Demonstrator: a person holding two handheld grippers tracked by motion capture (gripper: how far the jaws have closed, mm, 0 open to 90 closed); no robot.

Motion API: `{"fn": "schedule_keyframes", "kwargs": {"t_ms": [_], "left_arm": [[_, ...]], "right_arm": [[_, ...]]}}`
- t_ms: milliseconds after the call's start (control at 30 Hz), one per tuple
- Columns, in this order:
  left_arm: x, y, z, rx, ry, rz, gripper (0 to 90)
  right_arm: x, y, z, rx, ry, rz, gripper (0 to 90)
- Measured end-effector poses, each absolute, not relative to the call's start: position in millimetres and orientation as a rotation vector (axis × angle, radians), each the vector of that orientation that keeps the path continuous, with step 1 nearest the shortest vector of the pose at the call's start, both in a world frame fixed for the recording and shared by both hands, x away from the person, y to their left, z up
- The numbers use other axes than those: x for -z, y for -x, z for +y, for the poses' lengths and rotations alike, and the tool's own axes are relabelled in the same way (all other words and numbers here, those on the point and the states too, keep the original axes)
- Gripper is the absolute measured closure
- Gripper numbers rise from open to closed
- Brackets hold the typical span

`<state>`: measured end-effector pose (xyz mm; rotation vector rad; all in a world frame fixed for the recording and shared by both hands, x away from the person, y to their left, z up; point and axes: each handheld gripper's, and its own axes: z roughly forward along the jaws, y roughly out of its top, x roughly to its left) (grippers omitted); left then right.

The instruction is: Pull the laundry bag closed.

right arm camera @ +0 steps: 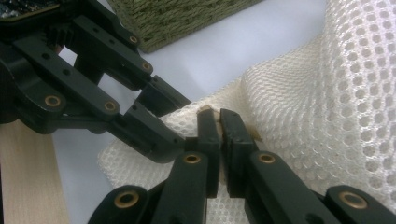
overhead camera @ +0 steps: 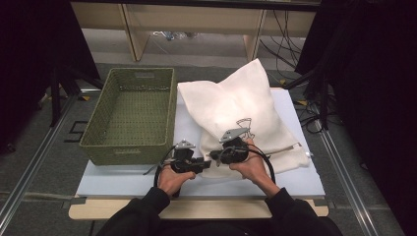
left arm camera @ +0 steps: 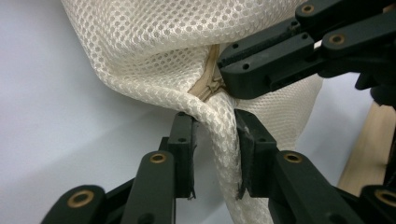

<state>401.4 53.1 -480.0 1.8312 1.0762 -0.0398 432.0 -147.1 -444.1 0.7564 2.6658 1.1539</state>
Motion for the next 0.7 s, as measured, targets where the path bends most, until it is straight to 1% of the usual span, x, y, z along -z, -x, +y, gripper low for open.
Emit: {"fn": "schedule_keyframes", "kwargs": {"t_ms": [67,100,200,333,433,467,500,567,700], "left_arm": [[479.5,-402.4,53.7,0.011,-1.835,1.082,62.9],[479.4,-402.8,54.7,-0.007,-1.843,1.075,62.8],[478.6,-403.8,56.7,0.026,-1.824,1.092,61.6],[478.5,-403.9,55.6,0.057,-1.807,1.108,64.4],[478.2,-402.4,53.6,0.146,-1.744,1.146,66.4],[477.9,-402.6,54.3,0.155,-1.735,1.155,66.5],[478.5,-404.0,55.9,0.136,-1.754,1.141,66.3],[477.7,-402.5,54.0,0.189,-1.723,1.168,65.3],[478.8,-405.2,55.3,0.155,-1.745,1.153,67.1]], "right_arm": [[444.2,-431.9,-147.6,-1.154,-0.758,2.669,88.4],[444.5,-431.9,-147.6,-1.159,-0.759,2.665,88.4],[444.9,-432.5,-147.6,-1.163,-0.752,2.660,88.4],[444.5,-432.7,-148.4,-1.166,-0.755,2.660,88.4],[444.6,-433.1,-149.0,-1.166,-0.759,2.659,88.4],[444.5,-432.9,-149.1,-1.163,-0.763,2.660,88.4],[444.2,-433.3,-149.8,-1.161,-0.755,2.665,88.4],[444.8,-433.4,-149.3,-1.167,-0.756,2.664,88.4],[445.6,-433.5,-149.2,-1.164,-0.746,2.663,88.4]]}}
